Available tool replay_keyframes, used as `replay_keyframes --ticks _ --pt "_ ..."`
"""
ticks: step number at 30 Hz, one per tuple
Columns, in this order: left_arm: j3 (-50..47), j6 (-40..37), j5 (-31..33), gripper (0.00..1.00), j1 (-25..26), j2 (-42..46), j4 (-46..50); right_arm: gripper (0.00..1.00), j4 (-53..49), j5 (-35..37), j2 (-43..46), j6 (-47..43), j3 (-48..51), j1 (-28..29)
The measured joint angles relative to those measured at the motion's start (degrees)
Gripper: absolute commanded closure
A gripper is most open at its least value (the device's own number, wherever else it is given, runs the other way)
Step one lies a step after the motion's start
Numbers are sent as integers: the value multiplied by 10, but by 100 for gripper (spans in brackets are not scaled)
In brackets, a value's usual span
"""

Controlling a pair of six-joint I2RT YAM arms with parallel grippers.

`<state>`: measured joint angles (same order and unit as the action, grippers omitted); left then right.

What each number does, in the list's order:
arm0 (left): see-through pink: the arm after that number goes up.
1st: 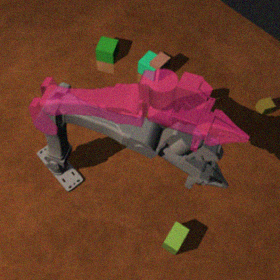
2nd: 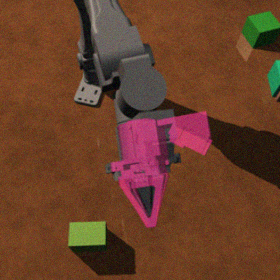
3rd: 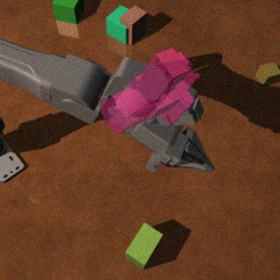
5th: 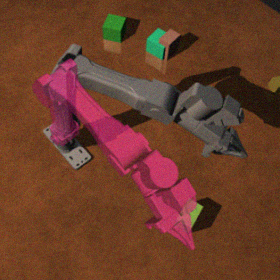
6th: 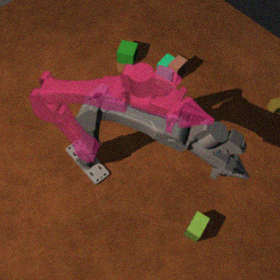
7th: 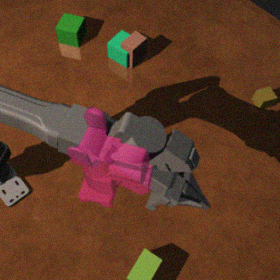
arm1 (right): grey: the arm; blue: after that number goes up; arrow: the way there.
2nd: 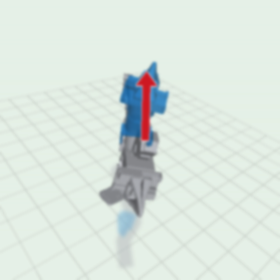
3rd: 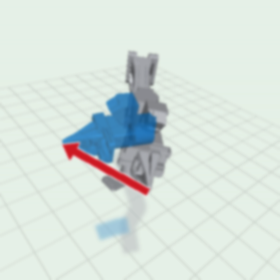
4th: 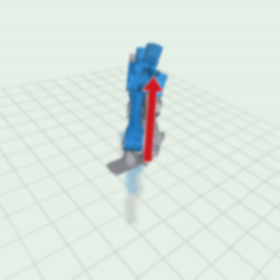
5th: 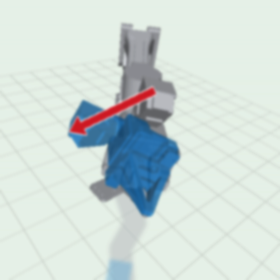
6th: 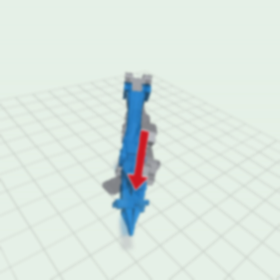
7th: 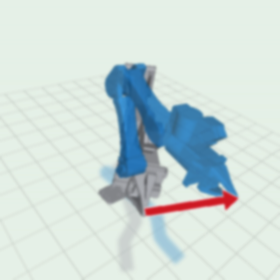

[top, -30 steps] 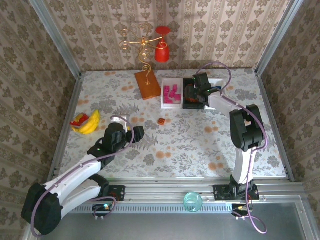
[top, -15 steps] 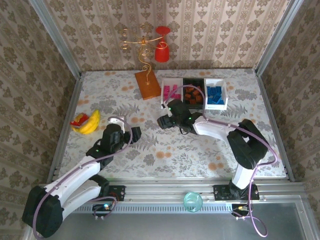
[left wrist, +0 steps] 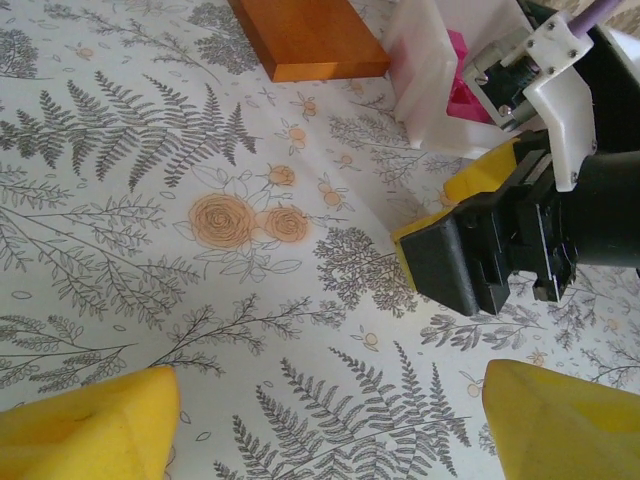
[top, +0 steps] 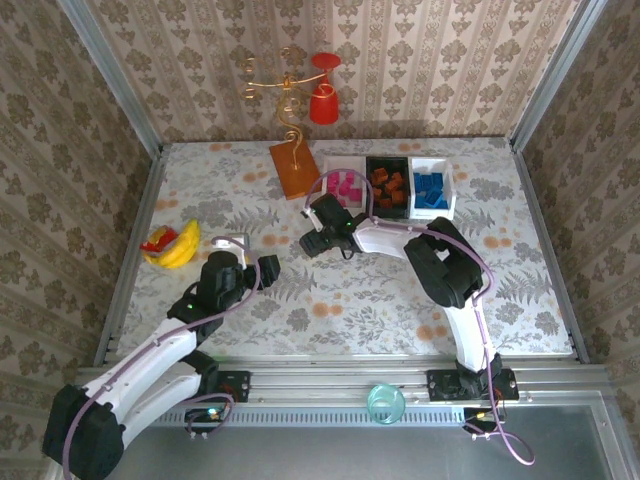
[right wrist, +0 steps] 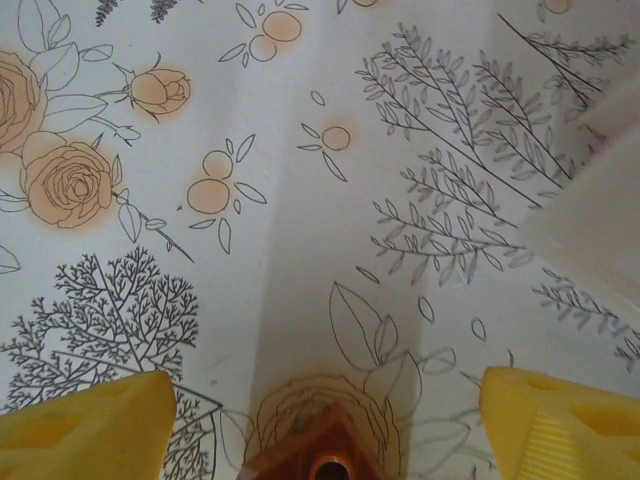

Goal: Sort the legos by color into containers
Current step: Pick up the lego from the center of the table.

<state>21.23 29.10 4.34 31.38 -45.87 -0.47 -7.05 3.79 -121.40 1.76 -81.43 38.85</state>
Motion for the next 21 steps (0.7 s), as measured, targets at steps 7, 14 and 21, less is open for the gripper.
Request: replay_keyframes --ticks 7,14,21 --pt "0 0 0 19 -5 0 5 37 -40 -28 -2 -23 -1 0" --pt "-4 0 -2 19 -7 -13 -4 58 -21 -36 18 -31 35 0" --pt "-6 1 -12 20 -6 -30 -14 65 7 -45 50 -16 84 1"
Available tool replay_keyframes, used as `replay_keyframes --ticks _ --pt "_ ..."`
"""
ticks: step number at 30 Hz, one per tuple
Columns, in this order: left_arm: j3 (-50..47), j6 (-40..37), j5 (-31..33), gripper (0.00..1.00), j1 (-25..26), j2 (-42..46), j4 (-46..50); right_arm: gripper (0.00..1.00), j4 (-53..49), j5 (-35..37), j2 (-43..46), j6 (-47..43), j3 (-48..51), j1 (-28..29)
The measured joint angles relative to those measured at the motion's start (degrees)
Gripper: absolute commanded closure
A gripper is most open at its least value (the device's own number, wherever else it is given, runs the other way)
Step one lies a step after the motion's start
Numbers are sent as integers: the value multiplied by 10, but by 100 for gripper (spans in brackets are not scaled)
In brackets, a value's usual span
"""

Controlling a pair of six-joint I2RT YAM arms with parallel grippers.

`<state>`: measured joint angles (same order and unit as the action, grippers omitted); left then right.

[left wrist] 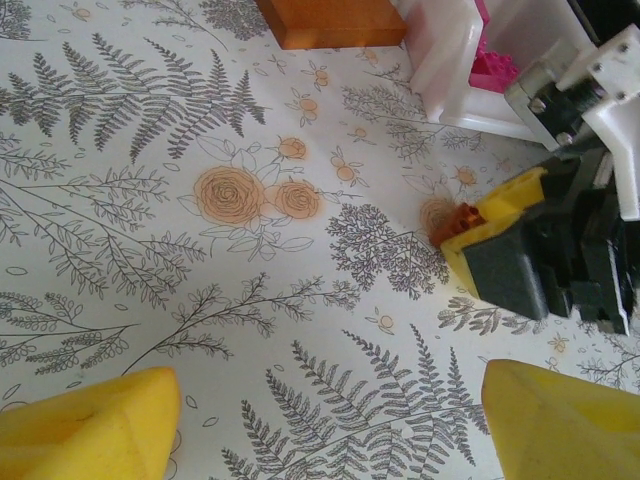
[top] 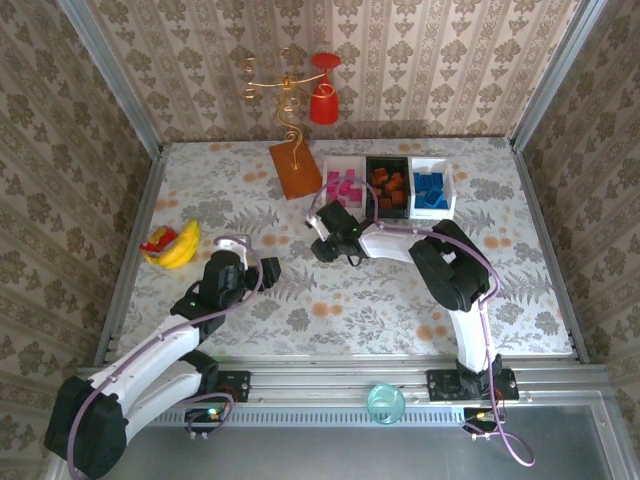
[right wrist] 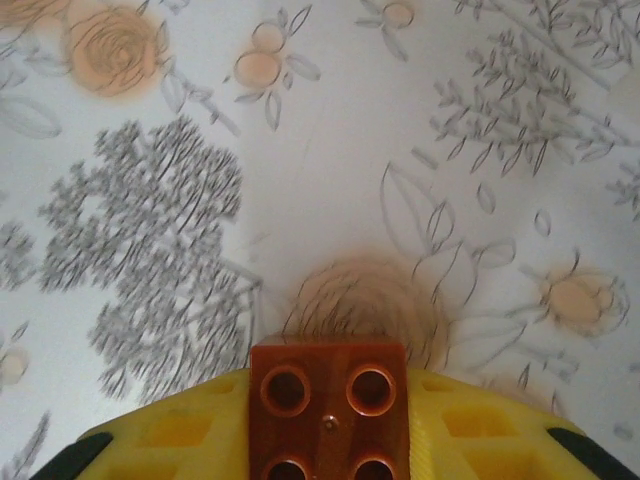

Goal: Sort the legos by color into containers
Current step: Pick up the lego from the center of the table, then place the lego in the container.

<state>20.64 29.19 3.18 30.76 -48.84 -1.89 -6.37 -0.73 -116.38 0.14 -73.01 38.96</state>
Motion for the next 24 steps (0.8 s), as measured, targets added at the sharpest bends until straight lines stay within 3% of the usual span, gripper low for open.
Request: replay_keyframes --ticks 7,12,20,24 --pt "5 4 -2 20 45 -47 -48 67 25 -28 161 49 116 -23" --pt "57 -9 -25 19 92 -137 -108 67 71 -31 254 112 137 -112" --pt "202 -71 -60 19 134 -267 -169 65 61 11 215 169 98 -204" --pt "240 -86 -67 19 139 -303 -175 52 42 40 137 176 19 -223"
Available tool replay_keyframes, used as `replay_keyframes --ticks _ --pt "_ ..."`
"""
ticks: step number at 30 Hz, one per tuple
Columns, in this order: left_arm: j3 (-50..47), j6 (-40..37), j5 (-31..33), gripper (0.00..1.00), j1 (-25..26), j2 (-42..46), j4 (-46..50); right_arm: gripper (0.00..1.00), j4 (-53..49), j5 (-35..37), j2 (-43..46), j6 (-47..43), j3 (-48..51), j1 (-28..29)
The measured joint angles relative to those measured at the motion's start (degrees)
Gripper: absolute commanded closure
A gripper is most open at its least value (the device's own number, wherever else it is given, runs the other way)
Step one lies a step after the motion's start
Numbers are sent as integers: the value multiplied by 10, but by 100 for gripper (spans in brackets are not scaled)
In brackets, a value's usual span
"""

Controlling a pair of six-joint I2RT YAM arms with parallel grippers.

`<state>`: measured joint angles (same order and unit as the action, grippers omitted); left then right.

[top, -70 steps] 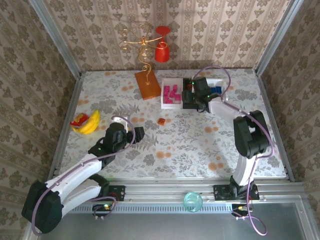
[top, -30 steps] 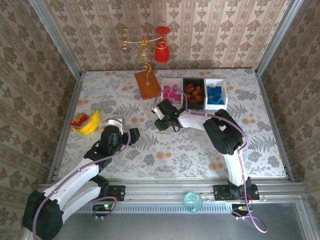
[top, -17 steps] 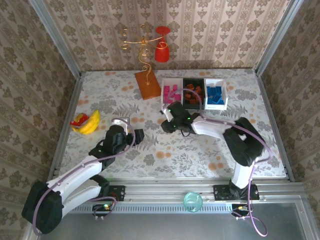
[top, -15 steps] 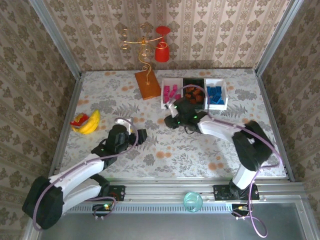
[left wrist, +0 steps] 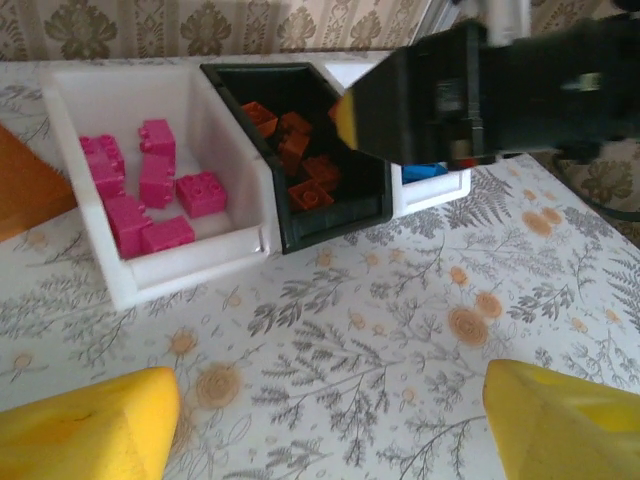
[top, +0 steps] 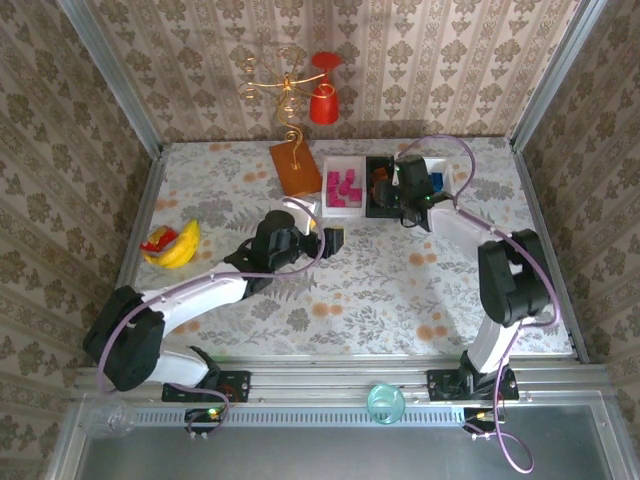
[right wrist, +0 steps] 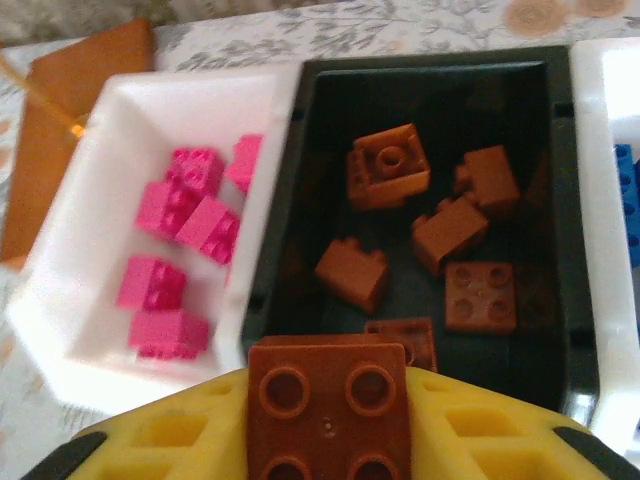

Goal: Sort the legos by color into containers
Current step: Place the lego in the container, then reset both arms

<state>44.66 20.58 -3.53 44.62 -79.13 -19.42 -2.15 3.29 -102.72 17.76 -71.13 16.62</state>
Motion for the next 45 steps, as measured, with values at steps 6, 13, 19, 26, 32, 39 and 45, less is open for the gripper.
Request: replay_keyframes --ticks 6,13,19,26,32,39,45 --pt "13 -11 1 18 0 -14 3 31 -44 15 -67 -1 -85 -9" --pt "-2 -14 27 17 -13 21 26 22 -47 12 21 0 -30 -8" --pt "-66 -15 63 15 -66 129 41 12 -21 39 206 -13 93 -4" --pt "-173 -42 163 7 -151 331 57 0 -14 159 430 -48 228 -3" --pt "-238 -76 216 0 -248 418 47 0 4 237 473 -71 313 -11" --pt "-246 -89 194 0 -350 376 39 0 38 273 472 -88 374 -26" --pt "-244 -119 164 0 -391 273 30 0 135 283 433 -103 445 -67"
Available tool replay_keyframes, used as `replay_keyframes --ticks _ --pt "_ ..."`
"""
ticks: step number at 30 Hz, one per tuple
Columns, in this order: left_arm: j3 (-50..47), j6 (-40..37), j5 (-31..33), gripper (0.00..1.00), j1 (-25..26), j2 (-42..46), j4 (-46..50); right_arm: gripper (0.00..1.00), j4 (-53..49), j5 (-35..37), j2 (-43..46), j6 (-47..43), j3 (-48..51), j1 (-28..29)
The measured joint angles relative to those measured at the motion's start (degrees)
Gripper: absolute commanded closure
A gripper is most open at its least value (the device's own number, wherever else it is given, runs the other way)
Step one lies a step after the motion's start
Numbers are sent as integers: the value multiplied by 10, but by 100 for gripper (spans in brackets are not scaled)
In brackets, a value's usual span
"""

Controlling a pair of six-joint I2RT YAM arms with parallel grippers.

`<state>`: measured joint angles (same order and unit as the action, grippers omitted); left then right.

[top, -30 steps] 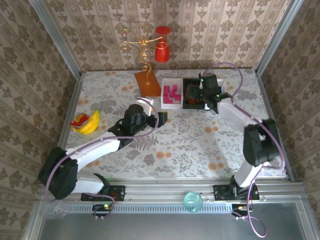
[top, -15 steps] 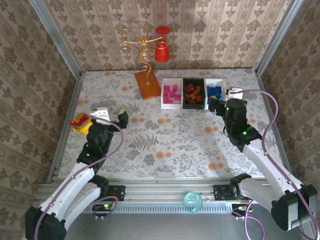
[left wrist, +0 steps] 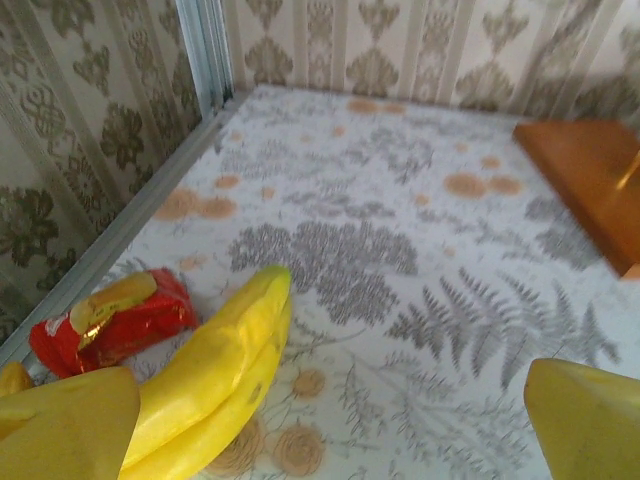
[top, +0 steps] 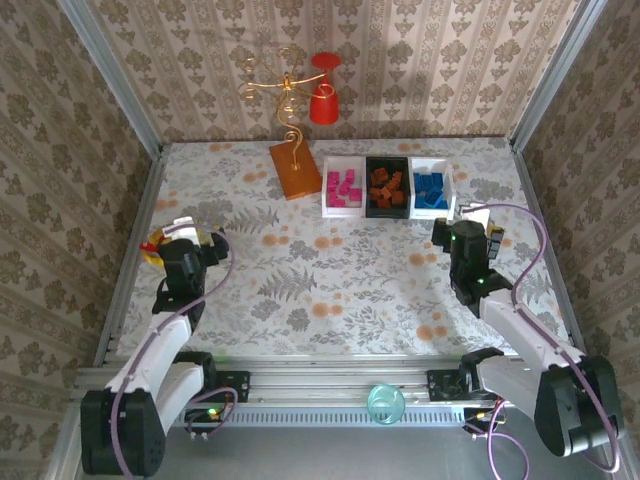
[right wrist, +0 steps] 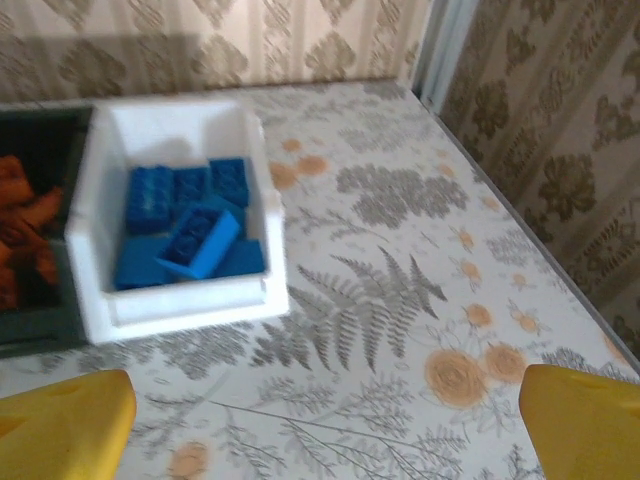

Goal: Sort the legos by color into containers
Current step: Reset both arms

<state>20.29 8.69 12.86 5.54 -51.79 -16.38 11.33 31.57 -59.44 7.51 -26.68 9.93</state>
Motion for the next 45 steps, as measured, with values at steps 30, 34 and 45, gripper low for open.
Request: replay_keyframes --ticks 30,34,45 --pt "-5 -122 -15 0 -9 -375 -398 0 365 -175 -280 -44 38 -68" --pt "-5 -122 -15 0 -9 -375 -398 0 365 -181 -280 -44 38 -68" --pt "-5 -122 -14 0 -9 -375 -398 0 369 -184 -280 -44 38 -68"
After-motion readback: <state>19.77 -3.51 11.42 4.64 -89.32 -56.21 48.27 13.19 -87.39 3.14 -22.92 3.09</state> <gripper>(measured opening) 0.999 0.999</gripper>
